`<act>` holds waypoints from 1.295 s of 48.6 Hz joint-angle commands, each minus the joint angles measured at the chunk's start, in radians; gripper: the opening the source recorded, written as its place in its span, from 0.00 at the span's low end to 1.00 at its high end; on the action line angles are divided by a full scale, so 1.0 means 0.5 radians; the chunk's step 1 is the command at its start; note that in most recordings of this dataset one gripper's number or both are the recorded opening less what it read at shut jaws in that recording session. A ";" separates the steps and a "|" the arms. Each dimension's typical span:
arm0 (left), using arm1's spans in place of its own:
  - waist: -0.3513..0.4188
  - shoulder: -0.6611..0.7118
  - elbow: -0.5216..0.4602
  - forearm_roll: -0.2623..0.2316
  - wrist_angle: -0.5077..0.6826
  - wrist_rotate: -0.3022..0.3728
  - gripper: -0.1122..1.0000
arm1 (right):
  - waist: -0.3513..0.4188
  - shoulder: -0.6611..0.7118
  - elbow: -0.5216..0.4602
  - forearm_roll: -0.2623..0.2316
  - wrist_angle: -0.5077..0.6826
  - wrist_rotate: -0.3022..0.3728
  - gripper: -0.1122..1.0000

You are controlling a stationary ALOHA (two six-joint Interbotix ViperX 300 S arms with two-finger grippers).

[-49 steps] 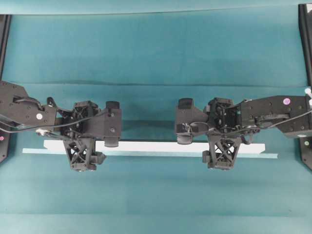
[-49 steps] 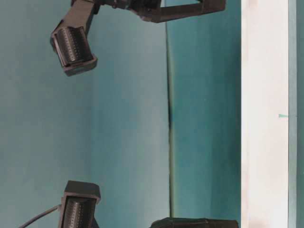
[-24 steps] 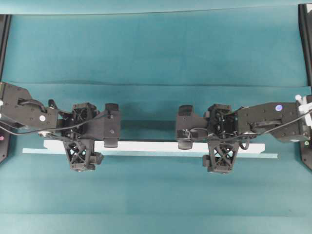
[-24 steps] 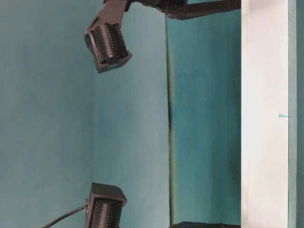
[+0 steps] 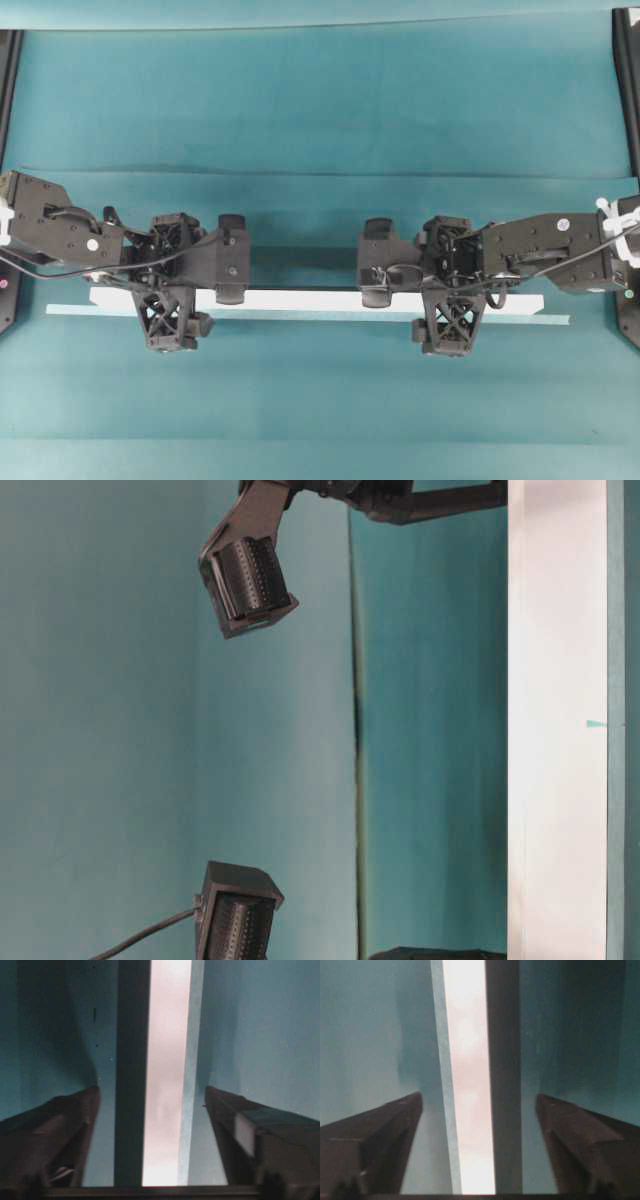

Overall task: Lift a wooden board with both hands.
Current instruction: 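Close both grippers on the white board near each end, then lift the board with both grippers and raise it upward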

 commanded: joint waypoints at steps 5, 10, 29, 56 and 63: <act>-0.009 -0.018 0.000 0.006 -0.006 0.006 0.58 | 0.006 0.018 -0.009 0.000 0.006 0.120 0.59; -0.003 -0.018 -0.003 0.006 -0.009 0.003 0.32 | 0.006 0.018 -0.009 0.000 0.018 0.160 0.33; -0.003 -0.015 -0.012 0.009 -0.009 0.003 0.26 | 0.012 0.025 -0.021 0.000 0.012 0.163 0.30; 0.034 -0.319 -0.110 0.006 0.319 0.012 0.26 | -0.037 -0.184 -0.218 -0.009 0.463 0.147 0.30; 0.046 -0.390 -0.150 0.006 0.436 0.015 0.26 | -0.046 -0.239 -0.276 -0.009 0.552 0.150 0.30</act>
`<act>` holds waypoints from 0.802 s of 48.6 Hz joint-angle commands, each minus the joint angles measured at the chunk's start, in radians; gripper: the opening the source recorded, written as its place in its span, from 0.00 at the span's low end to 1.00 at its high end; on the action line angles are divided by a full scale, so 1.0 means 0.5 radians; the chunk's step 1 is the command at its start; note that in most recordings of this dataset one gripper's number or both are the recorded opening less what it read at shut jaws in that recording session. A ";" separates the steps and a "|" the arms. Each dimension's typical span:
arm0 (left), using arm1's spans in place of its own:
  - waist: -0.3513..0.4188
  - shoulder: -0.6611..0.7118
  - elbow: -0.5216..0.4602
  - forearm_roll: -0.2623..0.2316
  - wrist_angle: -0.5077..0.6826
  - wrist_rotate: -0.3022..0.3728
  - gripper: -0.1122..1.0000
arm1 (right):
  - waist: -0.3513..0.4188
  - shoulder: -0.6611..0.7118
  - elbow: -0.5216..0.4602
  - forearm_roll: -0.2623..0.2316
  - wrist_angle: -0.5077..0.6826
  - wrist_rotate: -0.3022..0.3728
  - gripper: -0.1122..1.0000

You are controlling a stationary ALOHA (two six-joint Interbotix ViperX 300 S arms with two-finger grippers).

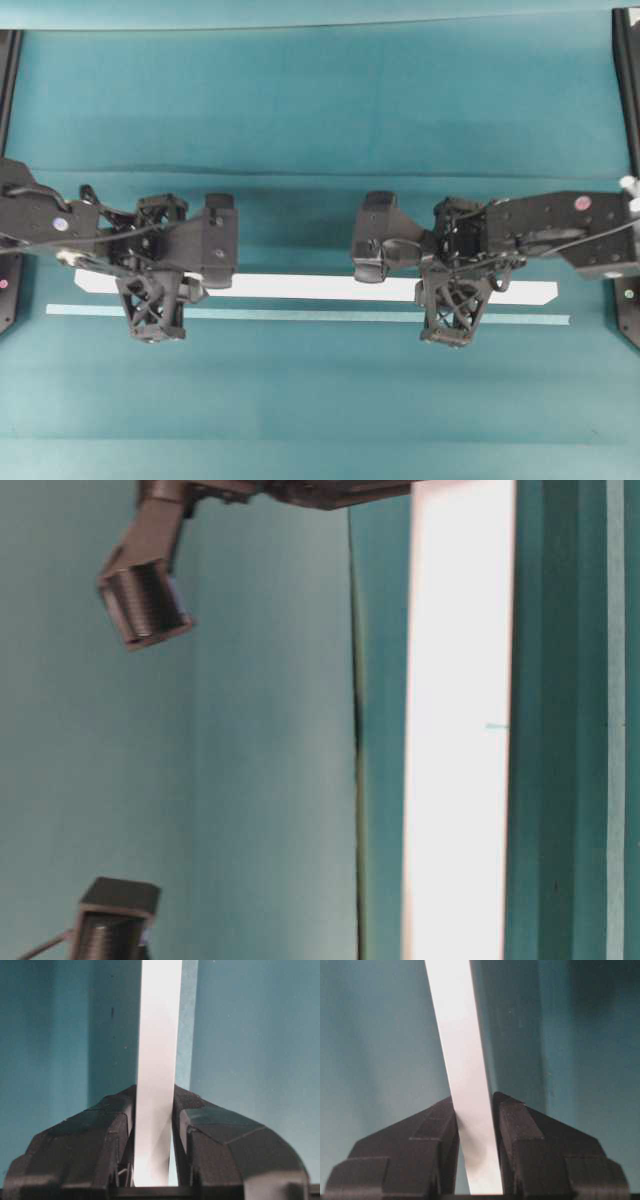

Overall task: Lift a wooden board with both hands.
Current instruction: 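Lift the board with both grippers and raise it upward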

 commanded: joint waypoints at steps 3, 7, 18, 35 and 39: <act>0.015 -0.101 -0.089 0.009 0.104 -0.003 0.26 | -0.009 -0.061 -0.080 -0.003 0.098 0.012 0.30; 0.015 -0.135 -0.135 0.009 0.178 0.000 0.26 | -0.009 -0.083 -0.138 -0.003 0.190 0.012 0.30; 0.021 -0.218 -0.273 0.006 0.377 -0.003 0.26 | -0.025 -0.129 -0.316 -0.006 0.472 0.012 0.30; 0.034 -0.356 -0.451 0.006 0.650 -0.006 0.26 | -0.034 -0.153 -0.574 -0.015 0.795 0.018 0.30; 0.043 -0.377 -0.491 0.009 0.718 -0.009 0.26 | -0.034 -0.163 -0.629 -0.028 0.844 0.025 0.30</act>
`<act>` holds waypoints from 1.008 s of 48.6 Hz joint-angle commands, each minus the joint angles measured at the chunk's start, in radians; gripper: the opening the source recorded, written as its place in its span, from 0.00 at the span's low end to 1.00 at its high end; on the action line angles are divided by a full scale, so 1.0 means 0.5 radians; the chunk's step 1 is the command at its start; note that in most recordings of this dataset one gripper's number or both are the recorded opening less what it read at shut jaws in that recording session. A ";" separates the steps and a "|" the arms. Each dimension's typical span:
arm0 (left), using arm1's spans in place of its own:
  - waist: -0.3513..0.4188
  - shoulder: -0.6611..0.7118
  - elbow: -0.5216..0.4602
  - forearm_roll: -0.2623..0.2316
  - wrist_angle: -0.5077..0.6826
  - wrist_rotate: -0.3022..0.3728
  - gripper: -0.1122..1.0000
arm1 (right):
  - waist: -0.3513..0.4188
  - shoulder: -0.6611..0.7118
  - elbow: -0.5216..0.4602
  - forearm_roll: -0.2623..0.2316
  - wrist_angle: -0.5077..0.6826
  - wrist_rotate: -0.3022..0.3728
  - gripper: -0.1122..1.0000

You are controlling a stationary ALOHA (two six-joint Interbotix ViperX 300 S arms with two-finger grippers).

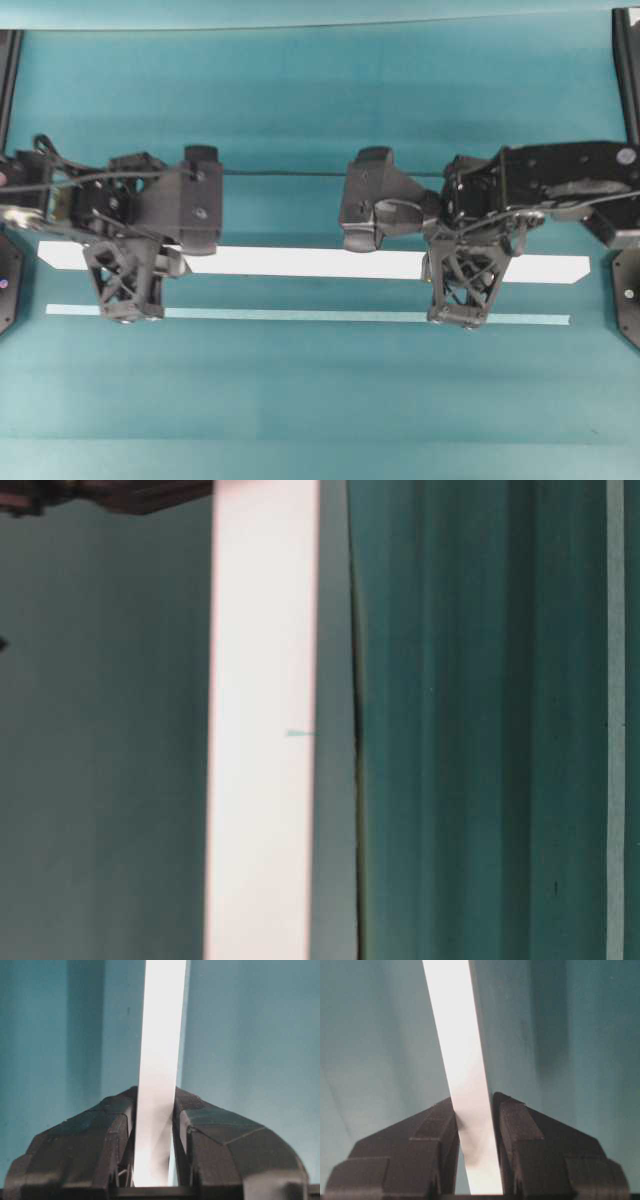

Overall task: Lift a wooden board with both hands.
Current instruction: 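Lift the board with both grippers and raise it upward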

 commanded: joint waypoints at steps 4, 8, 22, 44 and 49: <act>0.021 -0.071 -0.138 0.006 0.089 -0.015 0.26 | -0.006 -0.025 -0.135 -0.009 0.089 0.025 0.30; 0.025 -0.077 -0.193 0.006 0.150 -0.015 0.26 | -0.009 -0.025 -0.187 -0.009 0.160 0.025 0.30; 0.052 -0.077 -0.380 0.009 0.334 -0.015 0.26 | -0.006 -0.028 -0.414 -0.052 0.417 0.031 0.30; 0.092 -0.129 -0.635 0.006 0.595 -0.021 0.26 | -0.028 -0.025 -0.721 -0.071 0.669 0.021 0.30; 0.095 -0.132 -0.718 0.006 0.678 -0.021 0.26 | -0.028 -0.025 -0.773 -0.071 0.721 0.018 0.30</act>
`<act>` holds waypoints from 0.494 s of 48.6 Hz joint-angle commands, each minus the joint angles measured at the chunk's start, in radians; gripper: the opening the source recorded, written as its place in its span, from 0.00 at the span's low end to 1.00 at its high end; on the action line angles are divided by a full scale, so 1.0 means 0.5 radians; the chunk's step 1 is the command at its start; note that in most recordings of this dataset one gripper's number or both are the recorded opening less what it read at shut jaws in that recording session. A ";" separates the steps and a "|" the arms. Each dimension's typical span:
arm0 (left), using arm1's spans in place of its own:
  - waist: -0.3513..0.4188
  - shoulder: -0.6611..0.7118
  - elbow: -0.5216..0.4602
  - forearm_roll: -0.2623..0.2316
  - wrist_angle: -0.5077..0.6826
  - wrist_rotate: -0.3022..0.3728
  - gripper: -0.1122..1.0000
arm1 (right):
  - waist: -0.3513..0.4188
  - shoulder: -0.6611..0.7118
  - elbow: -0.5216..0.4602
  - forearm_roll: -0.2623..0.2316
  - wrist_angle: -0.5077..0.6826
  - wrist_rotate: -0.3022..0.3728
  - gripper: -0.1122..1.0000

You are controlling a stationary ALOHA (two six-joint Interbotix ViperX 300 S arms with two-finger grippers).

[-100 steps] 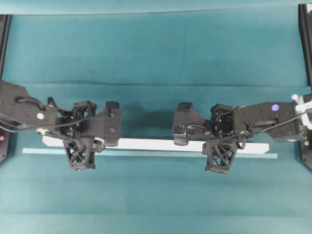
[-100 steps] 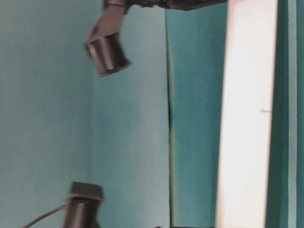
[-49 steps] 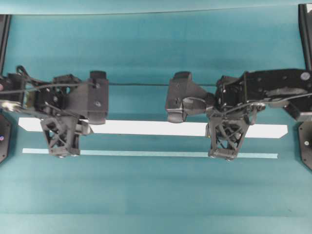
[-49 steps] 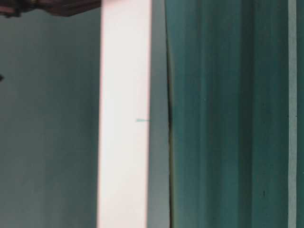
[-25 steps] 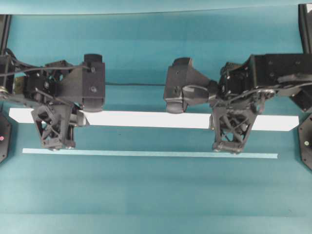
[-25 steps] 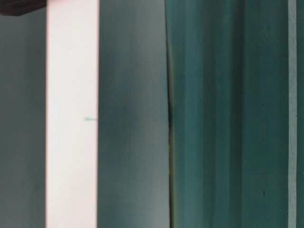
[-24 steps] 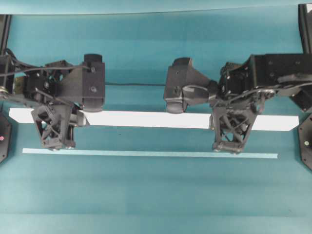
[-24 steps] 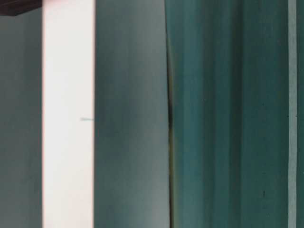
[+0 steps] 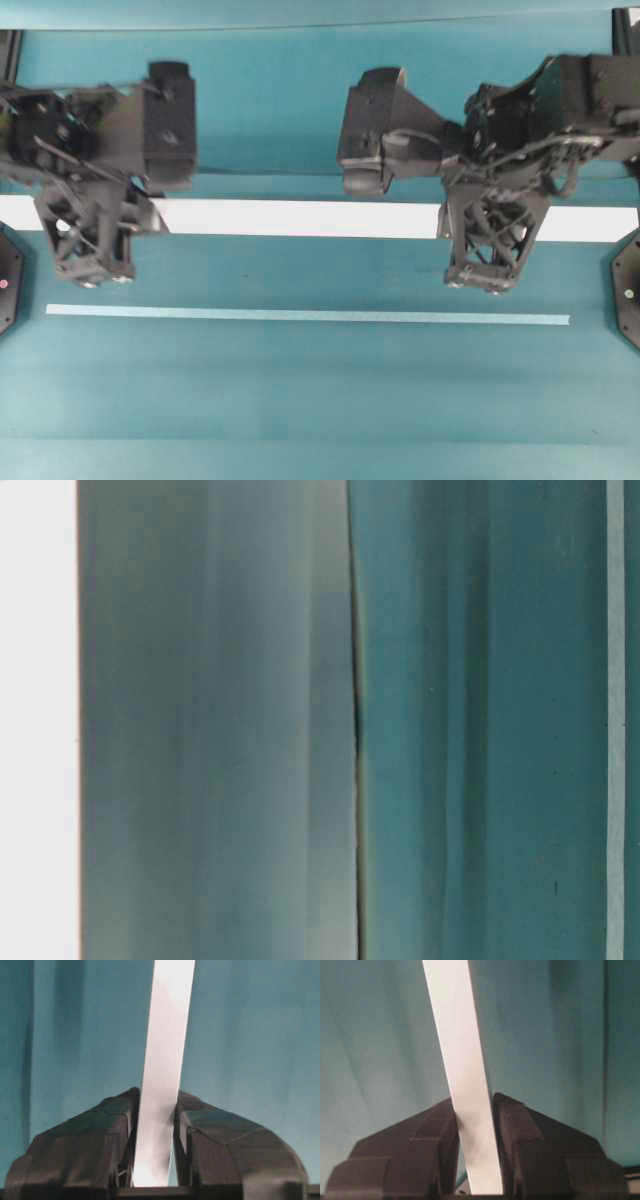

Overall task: Lift a wooden board with both hands.
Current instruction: 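Lift the board with both grippers and raise it upward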

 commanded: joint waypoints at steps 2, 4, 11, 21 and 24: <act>0.015 -0.040 -0.160 0.006 0.064 -0.018 0.26 | -0.003 -0.012 -0.107 0.000 0.055 0.015 0.30; 0.015 -0.037 -0.199 0.006 0.089 -0.015 0.26 | -0.003 -0.009 -0.129 0.000 0.077 0.015 0.30; 0.015 -0.028 -0.307 0.006 0.147 -0.015 0.26 | -0.012 -0.012 -0.218 0.000 0.110 0.015 0.30; 0.015 -0.028 -0.380 0.009 0.196 -0.015 0.26 | -0.018 -0.015 -0.316 0.000 0.126 0.018 0.30; 0.015 -0.028 -0.402 0.006 0.212 -0.015 0.26 | -0.021 -0.015 -0.325 0.000 0.126 0.018 0.30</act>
